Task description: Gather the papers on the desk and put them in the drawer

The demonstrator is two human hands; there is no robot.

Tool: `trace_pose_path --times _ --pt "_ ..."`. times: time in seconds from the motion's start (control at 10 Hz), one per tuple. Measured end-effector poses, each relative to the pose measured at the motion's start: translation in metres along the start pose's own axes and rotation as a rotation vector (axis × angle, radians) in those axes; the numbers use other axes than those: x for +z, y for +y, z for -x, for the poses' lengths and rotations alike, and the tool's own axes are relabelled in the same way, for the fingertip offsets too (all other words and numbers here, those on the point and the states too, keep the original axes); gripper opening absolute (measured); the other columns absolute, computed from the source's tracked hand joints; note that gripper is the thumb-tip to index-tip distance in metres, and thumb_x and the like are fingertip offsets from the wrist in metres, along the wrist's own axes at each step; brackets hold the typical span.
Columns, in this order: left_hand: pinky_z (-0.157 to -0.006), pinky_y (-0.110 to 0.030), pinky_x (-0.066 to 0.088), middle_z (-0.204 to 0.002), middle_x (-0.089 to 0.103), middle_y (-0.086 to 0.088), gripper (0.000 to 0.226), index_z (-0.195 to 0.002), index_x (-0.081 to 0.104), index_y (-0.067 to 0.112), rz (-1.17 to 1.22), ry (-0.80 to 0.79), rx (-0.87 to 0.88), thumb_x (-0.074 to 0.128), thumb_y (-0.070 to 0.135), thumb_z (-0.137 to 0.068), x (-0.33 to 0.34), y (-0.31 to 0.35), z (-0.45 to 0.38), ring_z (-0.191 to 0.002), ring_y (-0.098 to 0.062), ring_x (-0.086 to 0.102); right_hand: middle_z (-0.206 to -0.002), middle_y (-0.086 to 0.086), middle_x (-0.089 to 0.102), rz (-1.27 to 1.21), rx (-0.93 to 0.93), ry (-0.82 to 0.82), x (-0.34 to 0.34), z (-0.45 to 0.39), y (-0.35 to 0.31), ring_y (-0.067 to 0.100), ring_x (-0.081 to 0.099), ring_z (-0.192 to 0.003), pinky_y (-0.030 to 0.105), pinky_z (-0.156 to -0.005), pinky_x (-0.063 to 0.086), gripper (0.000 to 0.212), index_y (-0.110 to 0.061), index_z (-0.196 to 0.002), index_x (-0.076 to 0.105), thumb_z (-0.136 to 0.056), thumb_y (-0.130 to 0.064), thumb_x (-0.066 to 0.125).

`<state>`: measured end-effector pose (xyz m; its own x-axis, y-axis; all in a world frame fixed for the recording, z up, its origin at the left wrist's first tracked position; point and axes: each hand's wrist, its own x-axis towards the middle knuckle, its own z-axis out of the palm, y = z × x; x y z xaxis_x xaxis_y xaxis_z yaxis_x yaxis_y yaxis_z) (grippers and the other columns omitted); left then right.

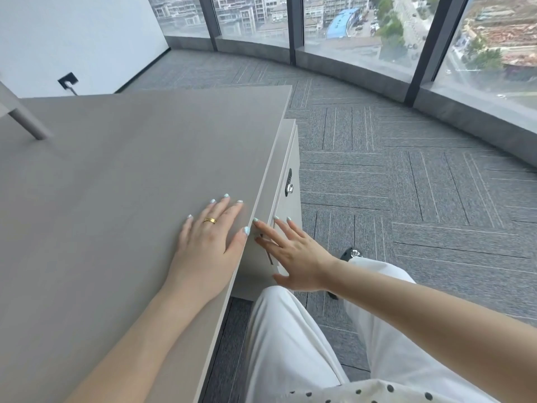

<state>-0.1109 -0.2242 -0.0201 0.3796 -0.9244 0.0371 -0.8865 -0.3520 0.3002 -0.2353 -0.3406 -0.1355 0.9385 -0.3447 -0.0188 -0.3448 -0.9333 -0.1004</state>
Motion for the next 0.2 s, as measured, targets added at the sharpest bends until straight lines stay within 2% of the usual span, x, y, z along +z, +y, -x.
trace_pose_path --times 0.1,0.2 --pt "-0.116 -0.036 0.006 -0.155 0.022 0.011 0.068 -0.140 0.031 0.032 0.019 0.000 -0.001 0.014 0.053 -0.078 -0.001 0.001 0.000 -0.144 -0.009 0.013 -0.160 0.004 -0.003 -0.063 -0.039 0.044 -0.006 0.007 -0.003 0.029 0.005 -0.147 0.045 -0.117 -0.003 0.073 -0.019 -0.146 0.024 -0.082 -0.036 0.054" --pt "-0.116 -0.037 0.008 -0.153 0.025 0.010 0.060 -0.140 0.032 0.030 0.072 0.052 0.014 0.025 0.043 -0.082 -0.002 -0.002 0.001 -0.143 -0.010 0.017 -0.157 -0.005 -0.009 -0.206 -0.013 0.136 -0.006 0.038 -0.001 0.014 -0.002 -0.146 0.040 -0.118 -0.007 0.066 -0.026 -0.144 0.025 -0.083 -0.033 0.050"
